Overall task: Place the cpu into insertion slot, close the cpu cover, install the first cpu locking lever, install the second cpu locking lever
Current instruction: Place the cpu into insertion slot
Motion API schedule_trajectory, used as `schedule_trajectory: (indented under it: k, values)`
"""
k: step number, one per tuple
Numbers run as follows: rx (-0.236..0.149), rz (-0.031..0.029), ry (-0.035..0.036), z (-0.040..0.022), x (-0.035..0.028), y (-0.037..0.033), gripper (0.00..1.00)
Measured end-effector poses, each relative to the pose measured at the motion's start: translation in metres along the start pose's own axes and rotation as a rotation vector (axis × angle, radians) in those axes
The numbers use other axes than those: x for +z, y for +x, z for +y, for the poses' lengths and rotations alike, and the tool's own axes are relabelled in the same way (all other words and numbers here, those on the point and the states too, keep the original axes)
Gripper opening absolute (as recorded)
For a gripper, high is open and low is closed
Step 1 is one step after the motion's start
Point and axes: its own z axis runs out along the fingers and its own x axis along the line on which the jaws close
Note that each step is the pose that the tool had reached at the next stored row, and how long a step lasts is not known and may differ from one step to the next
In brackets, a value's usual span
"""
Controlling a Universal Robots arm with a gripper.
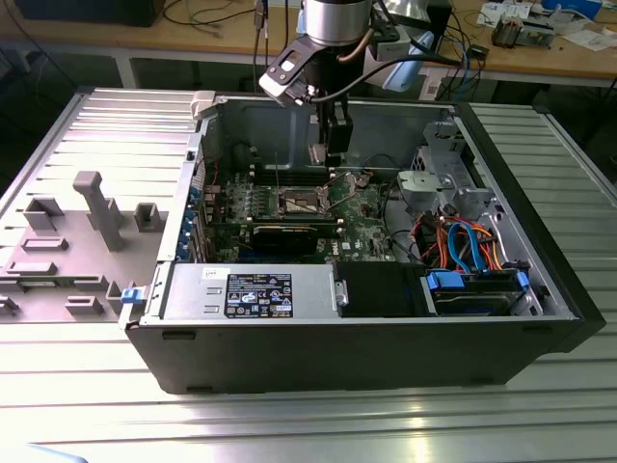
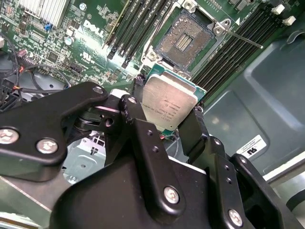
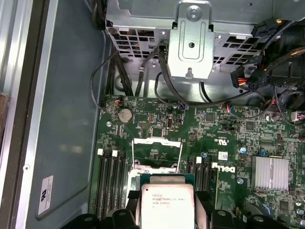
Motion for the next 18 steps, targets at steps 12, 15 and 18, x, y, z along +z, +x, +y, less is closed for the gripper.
schedule_trajectory:
  k: [12, 15, 18]
  values:
    - [0.000, -0.0013, 0.0008, -0.0004, 0.0063, 0.0000, 0.54]
    - [0.000, -0.0013, 0.0017, -0.0006, 0.0084, -0.0001, 0.54]
    - [0.004, -0.0014, 0.0025, -0.0015, 0.0100, 0.0000, 0.54]
